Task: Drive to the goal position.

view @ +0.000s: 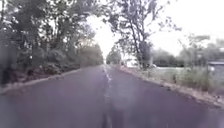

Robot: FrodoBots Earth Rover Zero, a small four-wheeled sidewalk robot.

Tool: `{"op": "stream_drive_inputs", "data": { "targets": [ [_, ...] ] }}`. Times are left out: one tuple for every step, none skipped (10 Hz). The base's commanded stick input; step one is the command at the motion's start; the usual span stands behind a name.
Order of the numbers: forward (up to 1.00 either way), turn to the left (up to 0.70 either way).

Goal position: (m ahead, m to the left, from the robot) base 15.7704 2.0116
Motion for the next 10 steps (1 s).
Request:
{"op": "stream_drive_inputs", "data": {
  "targets": [
    [1.00, 0.00],
    [1.00, 0.00],
    [1.00, 0.00],
    [1.00, 0.00],
    [1.00, 0.00],
    [1.00, 0.00],
    [1.00, 0.00],
    [1.00, 0.00],
    [1.00, 0.00],
    [1.00, 0.00]
  ]
}}
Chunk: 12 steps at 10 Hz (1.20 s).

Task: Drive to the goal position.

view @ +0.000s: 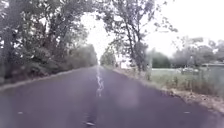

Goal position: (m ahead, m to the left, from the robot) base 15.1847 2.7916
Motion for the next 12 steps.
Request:
{"op": "stream_drive_inputs", "data": {
  "targets": [
    [1.00, 0.00],
    [1.00, 0.10],
    [1.00, 0.22],
    [1.00, 0.30],
    [1.00, 0.37],
    [1.00, 0.30],
    [1.00, 0.12],
    [1.00, 0.00],
    [1.00, 0.00],
    [1.00, 0.00],
    [1.00, 0.00],
    [1.00, 0.00]
  ]
}}
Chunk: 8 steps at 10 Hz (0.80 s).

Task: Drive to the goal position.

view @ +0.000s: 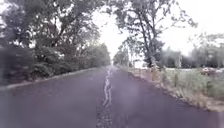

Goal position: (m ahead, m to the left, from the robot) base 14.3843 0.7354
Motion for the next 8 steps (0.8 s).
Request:
{"op": "stream_drive_inputs", "data": {
  "targets": [
    [1.00, 0.00],
    [1.00, 0.00],
    [1.00, 0.00],
    [1.00, 0.00],
    [1.00, 0.00],
    [1.00, 0.00],
    [1.00, 0.00],
    [1.00, 0.00]
  ]
}}
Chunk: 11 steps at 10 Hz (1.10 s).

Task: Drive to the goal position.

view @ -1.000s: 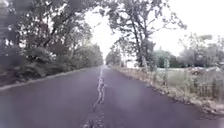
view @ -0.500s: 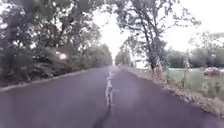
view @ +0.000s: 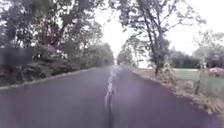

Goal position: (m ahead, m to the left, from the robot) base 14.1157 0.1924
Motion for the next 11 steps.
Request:
{"op": "stream_drive_inputs", "data": {
  "targets": [
    [1.00, 0.00],
    [1.00, 0.00],
    [1.00, 0.00],
    [1.00, 0.00],
    [1.00, 0.00],
    [1.00, 0.00],
    [1.00, 0.00],
    [1.00, 0.00],
    [1.00, 0.00],
    [1.00, 0.00],
    [1.00, 0.00]
  ]
}}
